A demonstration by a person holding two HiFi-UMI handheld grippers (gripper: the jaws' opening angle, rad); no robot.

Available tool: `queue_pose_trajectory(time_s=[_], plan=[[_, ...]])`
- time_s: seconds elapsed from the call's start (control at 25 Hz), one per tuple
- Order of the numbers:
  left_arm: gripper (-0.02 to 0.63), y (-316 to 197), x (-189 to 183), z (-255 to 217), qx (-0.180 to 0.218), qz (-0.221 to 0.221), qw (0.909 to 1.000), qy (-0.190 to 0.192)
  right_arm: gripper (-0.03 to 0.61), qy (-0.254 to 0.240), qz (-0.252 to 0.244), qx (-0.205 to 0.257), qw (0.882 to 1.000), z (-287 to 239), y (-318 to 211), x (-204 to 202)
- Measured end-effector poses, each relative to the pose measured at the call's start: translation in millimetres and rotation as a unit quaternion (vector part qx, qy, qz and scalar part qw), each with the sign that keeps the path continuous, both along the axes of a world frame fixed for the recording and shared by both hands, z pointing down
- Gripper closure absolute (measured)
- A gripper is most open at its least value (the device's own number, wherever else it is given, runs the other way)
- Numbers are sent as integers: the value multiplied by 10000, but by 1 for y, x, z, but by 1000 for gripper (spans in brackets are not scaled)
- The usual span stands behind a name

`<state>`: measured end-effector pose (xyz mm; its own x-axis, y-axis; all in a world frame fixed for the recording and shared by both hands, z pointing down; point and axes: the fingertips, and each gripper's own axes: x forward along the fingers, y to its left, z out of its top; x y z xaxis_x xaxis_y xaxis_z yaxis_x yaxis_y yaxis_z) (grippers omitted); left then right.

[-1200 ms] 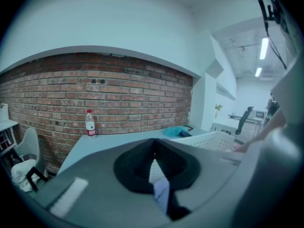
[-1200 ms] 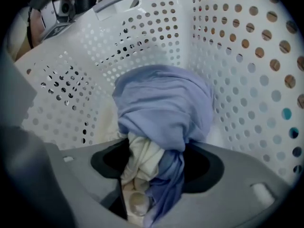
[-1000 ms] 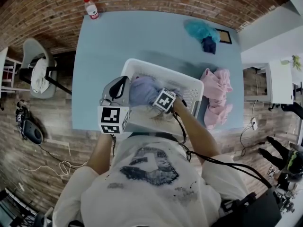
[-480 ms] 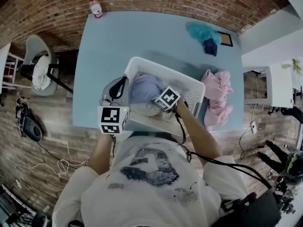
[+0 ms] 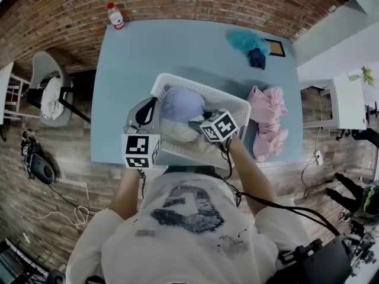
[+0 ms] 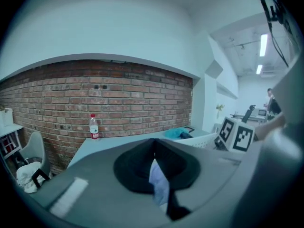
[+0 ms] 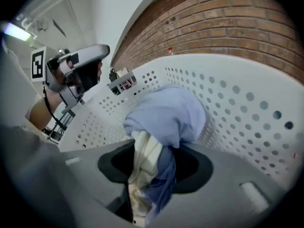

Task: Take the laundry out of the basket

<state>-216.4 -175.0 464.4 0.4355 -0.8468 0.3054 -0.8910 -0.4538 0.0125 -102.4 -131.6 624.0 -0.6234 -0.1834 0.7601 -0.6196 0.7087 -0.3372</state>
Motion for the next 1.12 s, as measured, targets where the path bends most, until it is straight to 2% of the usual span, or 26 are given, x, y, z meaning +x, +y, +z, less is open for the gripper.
queue_pose_trajectory(time_s=[0.12,0.48,0.76,1.12], plan=[[623,1,7,-5,60,51,10000,-31,380,-358,359,177,9986,-26,0,3],[623,2,21,-28,305,71,9995,-69,381,-944,902,1061,9857,-109,-3,15],[623,7,37,-48,524,47,9986,-10,381,-1264,1870,1808,9573,-167,-16,57],[623,12,73,-82,827,110,9965,55,382,-1391,2430,2466,9278,-217,-14,112]])
